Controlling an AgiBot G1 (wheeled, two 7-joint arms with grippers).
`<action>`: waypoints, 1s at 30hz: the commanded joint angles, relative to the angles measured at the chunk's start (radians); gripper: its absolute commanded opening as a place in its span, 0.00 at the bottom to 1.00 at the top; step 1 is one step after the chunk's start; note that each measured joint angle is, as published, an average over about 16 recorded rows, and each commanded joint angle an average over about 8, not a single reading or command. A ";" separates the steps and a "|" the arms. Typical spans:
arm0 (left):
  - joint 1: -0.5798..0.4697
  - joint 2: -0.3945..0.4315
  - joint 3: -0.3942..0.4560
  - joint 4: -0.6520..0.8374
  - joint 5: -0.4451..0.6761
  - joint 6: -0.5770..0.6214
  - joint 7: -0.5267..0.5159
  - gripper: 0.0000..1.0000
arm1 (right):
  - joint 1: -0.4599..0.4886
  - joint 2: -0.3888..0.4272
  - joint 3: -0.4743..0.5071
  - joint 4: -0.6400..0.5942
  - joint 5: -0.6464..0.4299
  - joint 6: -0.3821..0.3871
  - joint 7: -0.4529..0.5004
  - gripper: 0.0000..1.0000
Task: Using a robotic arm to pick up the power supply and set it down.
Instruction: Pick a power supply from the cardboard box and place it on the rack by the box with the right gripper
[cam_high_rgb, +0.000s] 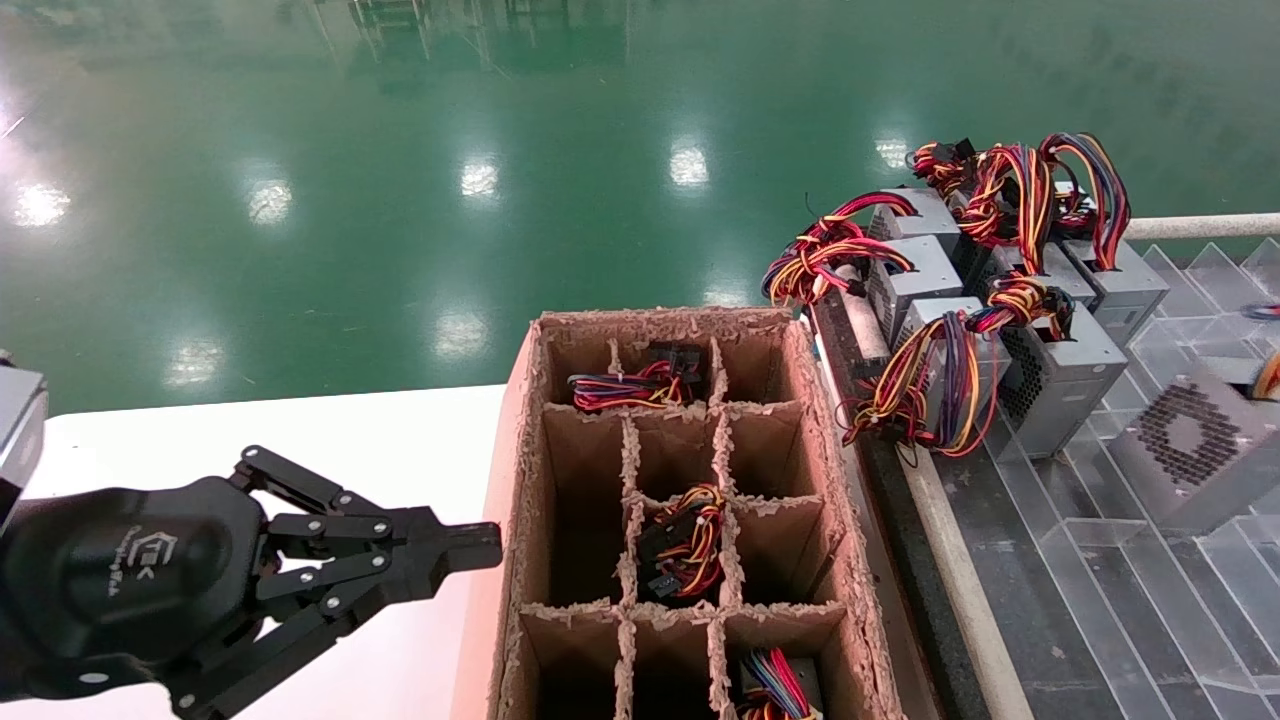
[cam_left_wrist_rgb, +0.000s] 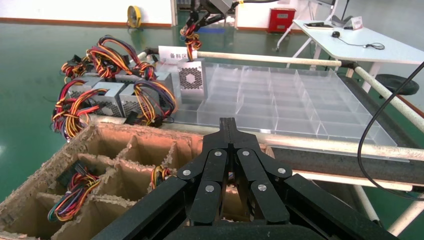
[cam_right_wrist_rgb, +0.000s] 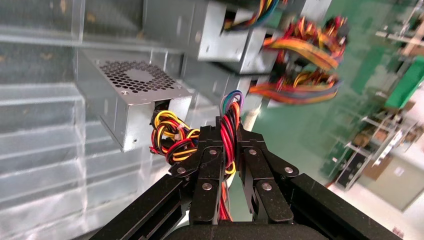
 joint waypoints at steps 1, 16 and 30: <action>0.000 0.000 0.000 0.000 0.000 0.000 0.000 0.00 | -0.004 -0.008 0.001 0.003 0.015 0.003 -0.004 0.00; 0.000 0.000 0.000 0.000 0.000 0.000 0.000 0.00 | -0.054 -0.025 -0.020 0.009 0.020 0.040 0.048 0.06; 0.000 0.000 0.000 0.000 0.000 0.000 0.000 0.00 | -0.050 -0.038 -0.015 0.009 0.019 0.053 0.076 1.00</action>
